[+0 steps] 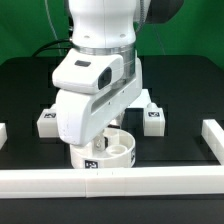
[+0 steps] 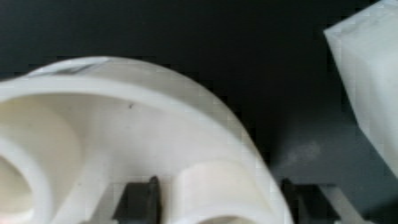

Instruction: Assemble stool

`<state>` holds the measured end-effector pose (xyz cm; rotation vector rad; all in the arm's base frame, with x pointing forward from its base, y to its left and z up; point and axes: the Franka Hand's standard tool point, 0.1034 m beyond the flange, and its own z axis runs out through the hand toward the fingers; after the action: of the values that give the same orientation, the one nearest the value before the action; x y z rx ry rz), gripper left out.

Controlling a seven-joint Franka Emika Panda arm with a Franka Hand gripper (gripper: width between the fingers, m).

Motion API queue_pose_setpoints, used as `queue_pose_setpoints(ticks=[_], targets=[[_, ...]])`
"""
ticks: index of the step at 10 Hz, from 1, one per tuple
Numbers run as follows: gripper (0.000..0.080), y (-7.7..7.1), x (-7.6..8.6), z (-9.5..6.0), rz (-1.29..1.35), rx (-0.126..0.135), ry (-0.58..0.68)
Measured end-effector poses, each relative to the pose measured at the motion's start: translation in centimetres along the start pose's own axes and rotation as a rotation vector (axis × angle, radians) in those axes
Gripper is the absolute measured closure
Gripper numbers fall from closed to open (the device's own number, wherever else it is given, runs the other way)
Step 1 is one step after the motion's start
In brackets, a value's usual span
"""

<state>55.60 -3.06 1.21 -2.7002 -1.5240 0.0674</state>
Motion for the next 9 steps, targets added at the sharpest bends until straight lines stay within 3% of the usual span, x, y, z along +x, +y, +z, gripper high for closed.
queue_pose_setpoints(ticks=[6,9], targets=[[0.0479,-0.1,0.3,0.0,-0.004,0.0,-0.001],[0.0479,-1.4,3.8,-0.1,-0.061,0.0,0.012]])
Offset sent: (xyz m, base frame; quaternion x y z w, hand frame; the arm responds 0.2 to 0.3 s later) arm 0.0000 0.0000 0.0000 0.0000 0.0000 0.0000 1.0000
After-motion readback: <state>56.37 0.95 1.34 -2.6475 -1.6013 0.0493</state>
